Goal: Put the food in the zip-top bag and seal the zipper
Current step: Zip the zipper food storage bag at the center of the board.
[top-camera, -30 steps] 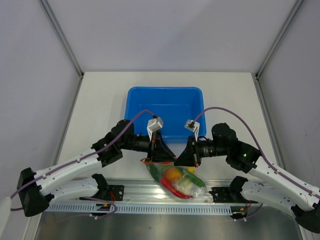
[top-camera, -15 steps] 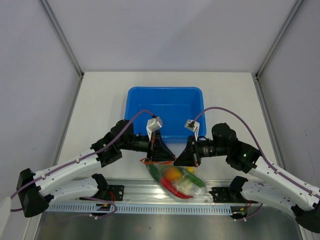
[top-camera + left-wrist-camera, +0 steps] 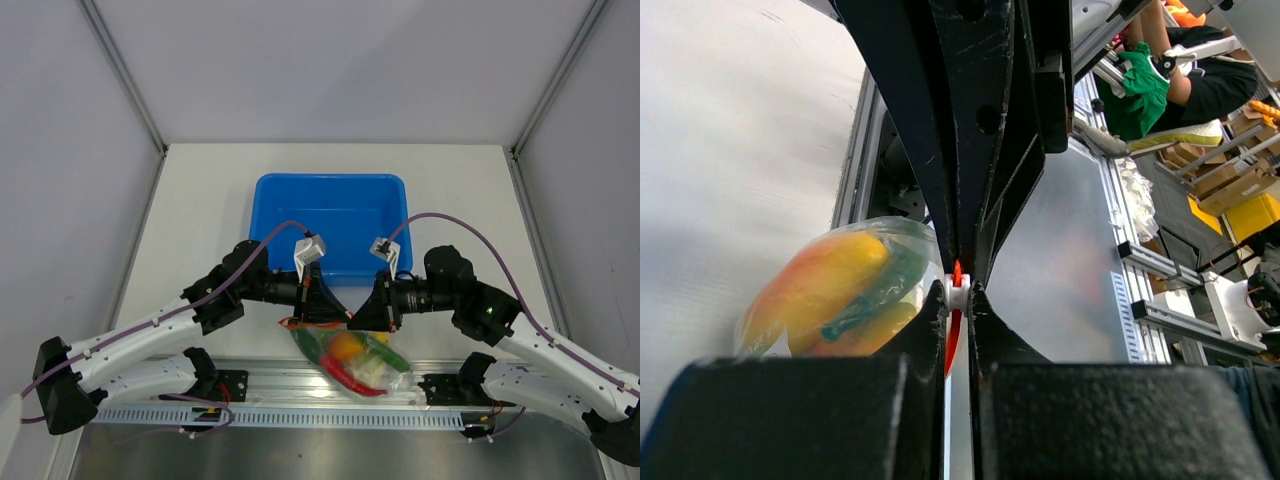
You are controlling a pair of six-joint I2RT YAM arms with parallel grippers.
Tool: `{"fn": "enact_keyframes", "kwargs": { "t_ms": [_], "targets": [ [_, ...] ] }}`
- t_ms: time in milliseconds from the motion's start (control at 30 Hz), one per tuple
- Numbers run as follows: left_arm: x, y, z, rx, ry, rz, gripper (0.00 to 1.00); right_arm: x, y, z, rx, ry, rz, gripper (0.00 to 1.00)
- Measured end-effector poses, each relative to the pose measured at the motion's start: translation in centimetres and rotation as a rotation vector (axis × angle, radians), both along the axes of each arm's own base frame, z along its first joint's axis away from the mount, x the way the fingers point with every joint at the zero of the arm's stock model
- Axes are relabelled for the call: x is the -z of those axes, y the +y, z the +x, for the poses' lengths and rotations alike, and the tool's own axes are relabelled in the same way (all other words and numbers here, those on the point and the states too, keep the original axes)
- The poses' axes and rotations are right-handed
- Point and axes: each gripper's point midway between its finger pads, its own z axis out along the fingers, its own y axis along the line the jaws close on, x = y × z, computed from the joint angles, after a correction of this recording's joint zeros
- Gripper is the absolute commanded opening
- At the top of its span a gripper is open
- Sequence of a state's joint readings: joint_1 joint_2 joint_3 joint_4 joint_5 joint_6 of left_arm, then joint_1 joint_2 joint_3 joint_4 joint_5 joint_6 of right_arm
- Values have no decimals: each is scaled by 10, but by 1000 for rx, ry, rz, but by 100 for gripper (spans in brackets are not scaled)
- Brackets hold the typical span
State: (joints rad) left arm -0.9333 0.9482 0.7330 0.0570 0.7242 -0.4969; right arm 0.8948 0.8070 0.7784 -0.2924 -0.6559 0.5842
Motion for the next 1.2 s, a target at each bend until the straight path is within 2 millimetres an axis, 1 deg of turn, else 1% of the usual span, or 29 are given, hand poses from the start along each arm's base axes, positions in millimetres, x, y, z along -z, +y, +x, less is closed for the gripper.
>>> {"fn": "enact_keyframes", "kwargs": {
  "t_ms": [300, 733, 1000, 1200],
  "targets": [
    [2, 1, 2, -15, -2, 8, 0, -4, -4, 7, 57, -31, 8, 0],
    [11, 4, 2, -21, 13, 48, 1, -5, -8, 12, 109, -48, 3, 0],
    [15, 6, 0, -19, 16, 64, 1, -3, -9, 11, 93, -71, -6, 0],
    [11, 11, -3, -21, 12, 59, 1, -9, -10, 12, 91, -89, 1, 0]
  ]
}}
